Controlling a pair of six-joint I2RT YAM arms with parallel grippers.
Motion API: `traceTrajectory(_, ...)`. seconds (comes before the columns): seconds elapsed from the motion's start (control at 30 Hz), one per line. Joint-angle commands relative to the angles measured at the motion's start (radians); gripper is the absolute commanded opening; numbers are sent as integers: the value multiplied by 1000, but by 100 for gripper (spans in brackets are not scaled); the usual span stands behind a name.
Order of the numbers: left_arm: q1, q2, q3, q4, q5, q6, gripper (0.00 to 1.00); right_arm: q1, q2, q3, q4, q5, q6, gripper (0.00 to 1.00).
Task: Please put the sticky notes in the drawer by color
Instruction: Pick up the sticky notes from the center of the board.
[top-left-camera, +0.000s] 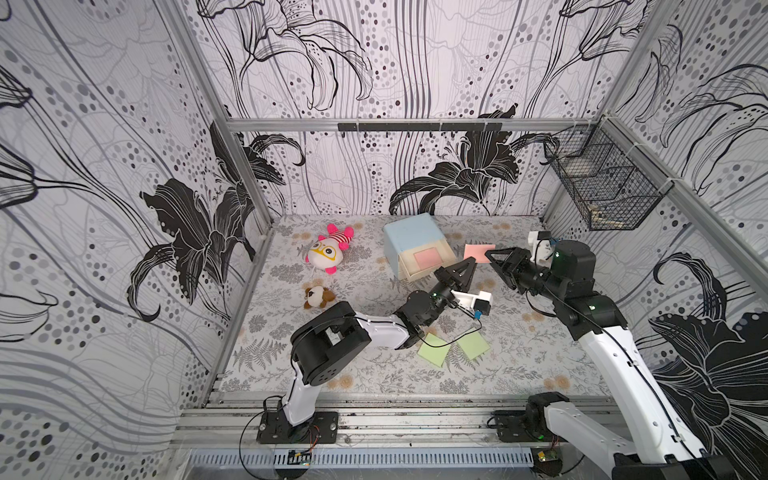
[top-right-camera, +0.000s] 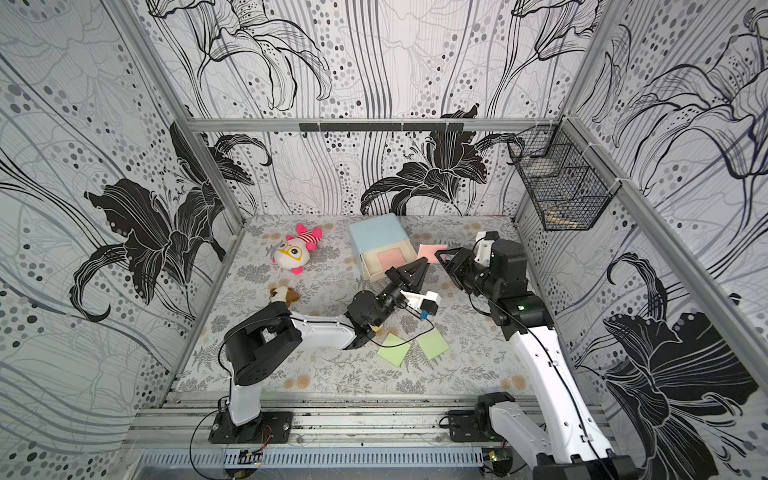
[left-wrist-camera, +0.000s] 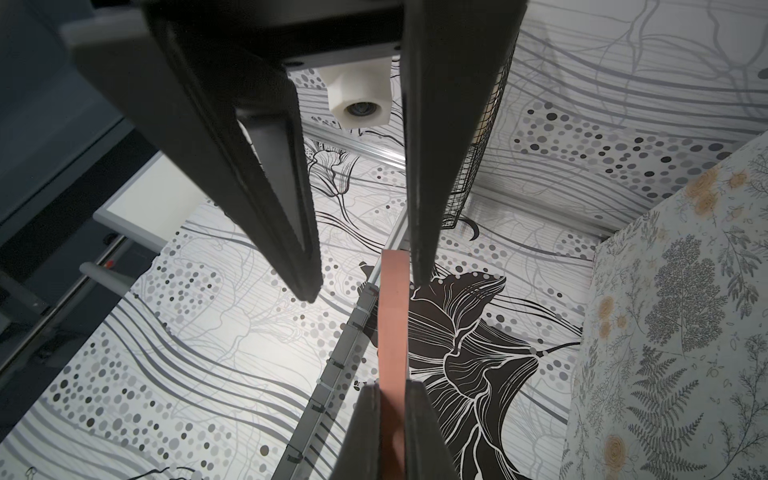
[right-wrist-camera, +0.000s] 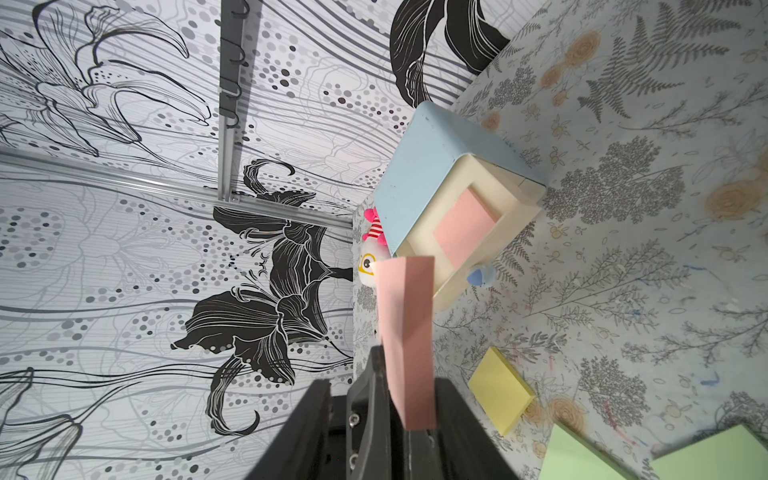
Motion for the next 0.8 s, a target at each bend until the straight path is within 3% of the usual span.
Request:
traceTrajectory(0.0, -8, -36, -2, 17, -17, 14, 0, -6, 6, -16, 32, -14, -17, 40)
traceTrajectory(0.33, -13, -40, -14, 24, -36, 11, 0, -8, 12, -32, 24, -5, -29, 6)
traceTrajectory(0.43, -13, -45, -22, 32, -37, 7, 1, -8, 12, -36, 30, -3, -33, 0)
traceTrajectory(0.63, -19, -62, -76, 77, -38, -45, 42, -7, 16, -36, 44, 10, -52, 0)
traceTrajectory(0.77, -34, -85, -138, 101, -61, -101, 64, -7, 15, -36, 70, 30, -67, 0)
